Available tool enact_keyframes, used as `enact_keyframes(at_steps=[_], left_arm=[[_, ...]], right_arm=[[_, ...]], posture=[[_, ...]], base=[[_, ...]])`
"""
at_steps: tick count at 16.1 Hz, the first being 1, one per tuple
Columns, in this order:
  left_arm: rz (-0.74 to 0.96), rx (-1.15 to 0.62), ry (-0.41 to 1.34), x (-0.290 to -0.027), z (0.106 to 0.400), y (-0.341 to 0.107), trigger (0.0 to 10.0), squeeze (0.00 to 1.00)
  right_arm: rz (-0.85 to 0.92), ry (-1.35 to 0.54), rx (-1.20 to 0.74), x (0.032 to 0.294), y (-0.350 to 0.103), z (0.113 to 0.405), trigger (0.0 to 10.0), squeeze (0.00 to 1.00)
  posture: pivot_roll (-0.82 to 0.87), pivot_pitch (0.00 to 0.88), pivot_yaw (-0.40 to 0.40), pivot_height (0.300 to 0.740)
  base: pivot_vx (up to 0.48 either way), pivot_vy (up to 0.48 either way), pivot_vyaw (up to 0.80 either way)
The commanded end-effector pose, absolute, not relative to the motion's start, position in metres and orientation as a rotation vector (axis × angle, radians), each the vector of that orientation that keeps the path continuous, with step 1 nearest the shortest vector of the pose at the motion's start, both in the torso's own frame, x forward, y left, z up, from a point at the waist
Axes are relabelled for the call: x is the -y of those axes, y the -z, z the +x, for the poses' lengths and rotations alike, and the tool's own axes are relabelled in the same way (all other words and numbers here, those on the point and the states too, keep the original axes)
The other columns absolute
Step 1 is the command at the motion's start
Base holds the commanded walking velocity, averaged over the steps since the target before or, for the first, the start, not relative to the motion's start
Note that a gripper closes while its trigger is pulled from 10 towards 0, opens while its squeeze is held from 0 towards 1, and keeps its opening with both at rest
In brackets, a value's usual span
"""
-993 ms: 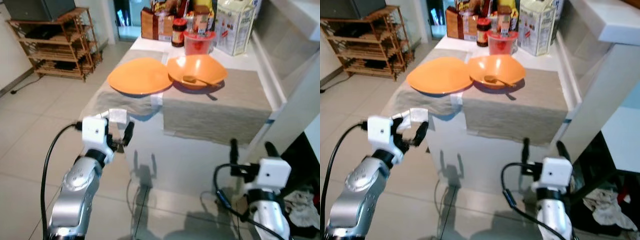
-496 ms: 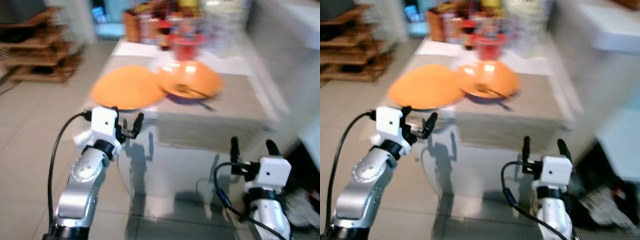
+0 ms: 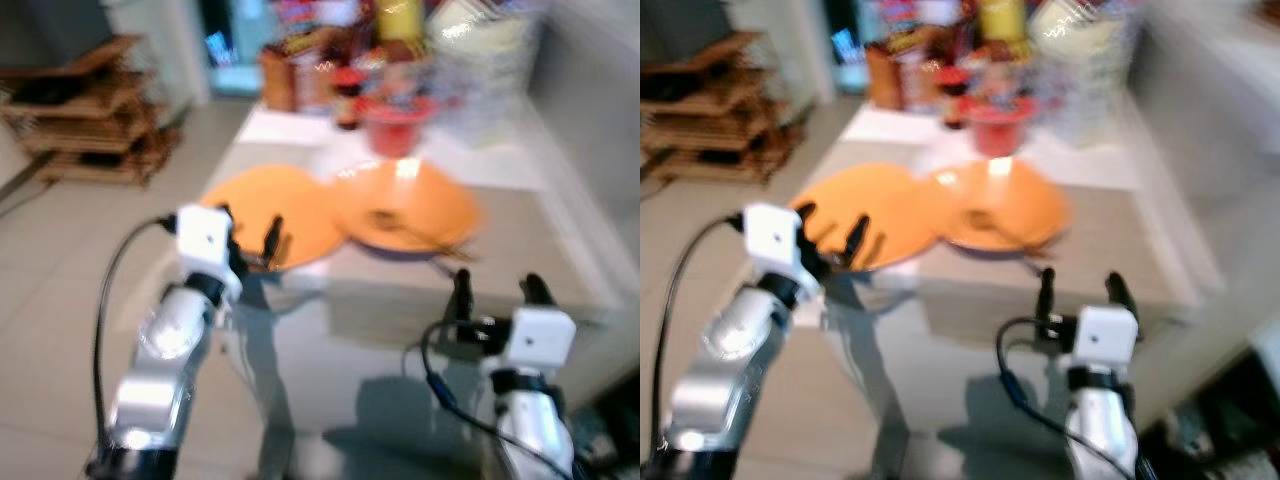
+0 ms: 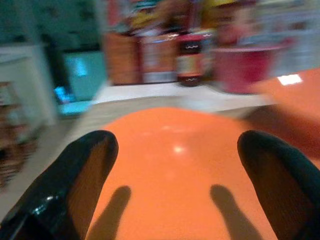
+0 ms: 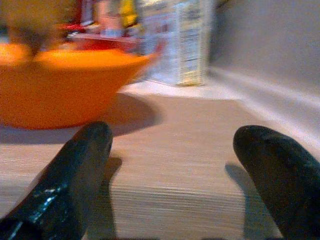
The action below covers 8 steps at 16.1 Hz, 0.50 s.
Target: Setting the table
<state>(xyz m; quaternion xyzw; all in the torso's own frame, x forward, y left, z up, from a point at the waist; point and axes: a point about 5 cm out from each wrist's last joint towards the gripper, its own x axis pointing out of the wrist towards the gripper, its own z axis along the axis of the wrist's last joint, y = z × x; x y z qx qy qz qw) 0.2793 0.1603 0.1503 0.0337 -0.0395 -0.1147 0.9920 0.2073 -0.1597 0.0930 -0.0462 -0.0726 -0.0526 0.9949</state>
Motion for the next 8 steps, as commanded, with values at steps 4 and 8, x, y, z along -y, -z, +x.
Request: enact_keyframes(at_steps=[4,8], left_arm=[[0.075,0.095,0.233,-0.156,0.297,-0.167,10.0,0.0],[0.033,0.046,0.179,-0.175,0.331,-0.191,10.0,0.0]], right_arm=[[-0.106,0.12,0.144,0.163,-0.093,0.205,10.0,0.0],[-0.103,0.123,0.14,0.162,-0.093,0.205,10.0,0.0]], posture=[[-0.05,0.0,0.032,0.727],[-0.05,0.0,0.041,0.727]], base=[[0.0,0.0,0.0],[0.0,0.0,0.0]])
